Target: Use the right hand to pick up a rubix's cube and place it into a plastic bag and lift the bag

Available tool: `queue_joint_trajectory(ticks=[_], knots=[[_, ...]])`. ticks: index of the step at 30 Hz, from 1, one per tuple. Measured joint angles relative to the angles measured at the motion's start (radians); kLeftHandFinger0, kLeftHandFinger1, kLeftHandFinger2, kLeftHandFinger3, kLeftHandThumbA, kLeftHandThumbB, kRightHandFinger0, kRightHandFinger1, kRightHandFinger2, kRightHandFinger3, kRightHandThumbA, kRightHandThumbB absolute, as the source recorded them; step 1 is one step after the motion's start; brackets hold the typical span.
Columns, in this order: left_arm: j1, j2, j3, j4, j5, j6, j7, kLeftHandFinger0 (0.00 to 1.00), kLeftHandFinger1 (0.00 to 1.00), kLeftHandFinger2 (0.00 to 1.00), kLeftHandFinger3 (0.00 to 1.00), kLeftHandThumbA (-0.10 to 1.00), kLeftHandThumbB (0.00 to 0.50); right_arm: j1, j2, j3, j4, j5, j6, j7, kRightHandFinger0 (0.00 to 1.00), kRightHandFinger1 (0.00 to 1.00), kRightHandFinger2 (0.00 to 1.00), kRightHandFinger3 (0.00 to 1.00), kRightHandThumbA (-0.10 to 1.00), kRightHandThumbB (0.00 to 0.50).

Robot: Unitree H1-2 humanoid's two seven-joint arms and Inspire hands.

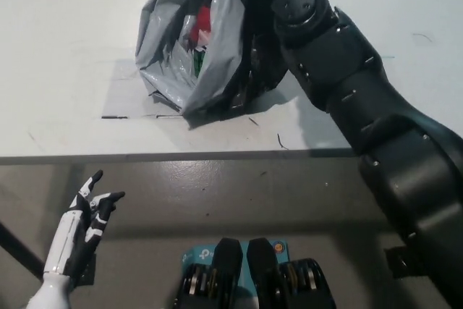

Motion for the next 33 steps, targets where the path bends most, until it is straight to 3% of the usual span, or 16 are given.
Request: queue_joint_trajectory(ticks=[4, 6, 8, 11, 12, 14, 17, 18, 19, 20, 22, 25, 26, 29, 31, 33], knots=[[0.021, -0.001, -0.007, 0.0, 0.0, -0.001, 0.0, 0.84, 0.8, 0.71, 0.98, 0.87, 0.061, -0.013, -0.021, 0.104, -0.007, -0.067, 0.034, 0.04, 1.0, 1.0, 1.0, 1.0, 0.59, 0.5], [0.026, -0.001, -0.008, -0.001, 0.002, -0.001, 0.0, 0.81, 0.79, 0.72, 0.97, 0.85, 0.055, -0.021, -0.029, 0.112, -0.025, -0.083, 0.046, 0.057, 1.0, 1.0, 1.0, 1.0, 0.58, 0.451], [0.029, -0.001, -0.009, -0.005, 0.002, -0.001, 0.0, 0.8, 0.78, 0.71, 0.96, 0.84, 0.046, -0.021, -0.032, 0.104, -0.047, -0.084, 0.052, 0.066, 1.0, 1.0, 1.0, 1.0, 0.63, 0.434], [0.032, -0.001, -0.01, -0.013, 0.002, -0.001, 0.0, 0.79, 0.77, 0.71, 0.95, 0.84, 0.059, -0.02, -0.037, 0.063, -0.092, -0.083, 0.056, 0.07, 1.0, 1.0, 1.0, 1.0, 0.75, 0.452], [0.032, -0.001, -0.01, -0.014, 0.002, -0.001, 0.0, 0.8, 0.77, 0.71, 0.96, 0.85, 0.041, -0.02, -0.037, 0.059, -0.097, -0.082, 0.056, 0.07, 1.0, 1.0, 1.0, 1.0, 0.81, 0.448], [0.035, -0.001, -0.013, -0.017, 0.003, -0.001, 0.0, 0.8, 0.77, 0.71, 0.95, 0.84, 0.039, -0.019, -0.042, 0.035, -0.132, -0.082, 0.057, 0.07, 1.0, 1.0, 1.0, 1.0, 0.84, 0.454], [0.043, -0.001, -0.017, -0.017, 0.003, -0.001, -0.001, 0.8, 0.77, 0.71, 0.95, 0.84, 0.046, -0.017, -0.06, 0.013, -0.21, -0.083, 0.072, 0.077, 1.0, 1.0, 1.0, 1.0, 0.76, 0.438], [0.044, -0.001, -0.018, -0.017, 0.003, -0.001, -0.001, 0.79, 0.76, 0.71, 0.95, 0.83, 0.032, -0.017, -0.064, 0.01, -0.228, -0.084, 0.076, 0.078, 1.0, 1.0, 1.0, 1.0, 0.72, 0.406], [0.045, -0.001, -0.019, -0.016, 0.003, -0.002, -0.001, 0.79, 0.75, 0.71, 0.94, 0.83, 0.031, -0.017, -0.069, 0.005, -0.247, -0.085, 0.079, 0.078, 1.0, 1.0, 1.0, 1.0, 0.7, 0.407], [0.044, -0.001, -0.021, -0.015, 0.003, -0.003, -0.001, 0.79, 0.74, 0.7, 0.94, 0.82, 0.021, -0.017, -0.079, -0.002, -0.279, -0.088, 0.082, 0.075, 1.0, 1.0, 1.0, 1.0, 0.61, 0.368], [0.038, -0.001, -0.028, -0.01, 0.005, -0.007, -0.001, 0.78, 0.73, 0.7, 0.94, 0.81, 0.021, -0.017, -0.094, -0.013, -0.33, -0.098, 0.085, 0.062, 1.0, 1.0, 1.0, 1.0, 0.61, 0.361], [0.032, -0.001, -0.033, -0.008, 0.008, -0.009, -0.001, 0.77, 0.74, 0.71, 0.93, 0.8, 0.027, -0.016, -0.114, -0.021, -0.383, -0.104, 0.091, 0.065, 1.0, 1.0, 1.0, 1.0, 0.81, 0.445], [0.031, -0.001, -0.035, -0.008, 0.009, -0.009, -0.001, 0.76, 0.73, 0.71, 0.92, 0.79, 0.031, -0.016, -0.127, -0.022, -0.419, -0.102, 0.102, 0.087, 1.0, 1.0, 1.0, 1.0, 0.81, 0.461], [0.031, -0.001, -0.036, -0.001, 0.011, -0.009, -0.001, 0.77, 0.73, 0.7, 0.91, 0.78, 0.029, -0.017, -0.158, -0.014, -0.456, -0.101, 0.123, 0.14, 1.0, 1.0, 1.0, 1.0, 0.85, 0.465], [0.033, -0.001, -0.036, 0.004, 0.011, -0.008, -0.001, 0.77, 0.73, 0.7, 0.91, 0.79, 0.026, -0.011, -0.182, -0.009, -0.477, -0.097, 0.142, 0.191, 1.0, 1.0, 1.0, 1.0, 0.93, 0.453], [0.034, -0.001, -0.037, 0.006, 0.011, -0.008, -0.001, 0.77, 0.73, 0.69, 0.9, 0.79, 0.057, -0.009, -0.194, -0.006, -0.489, -0.094, 0.157, 0.221, 1.0, 1.0, 1.0, 1.0, 1.0, 0.435]])
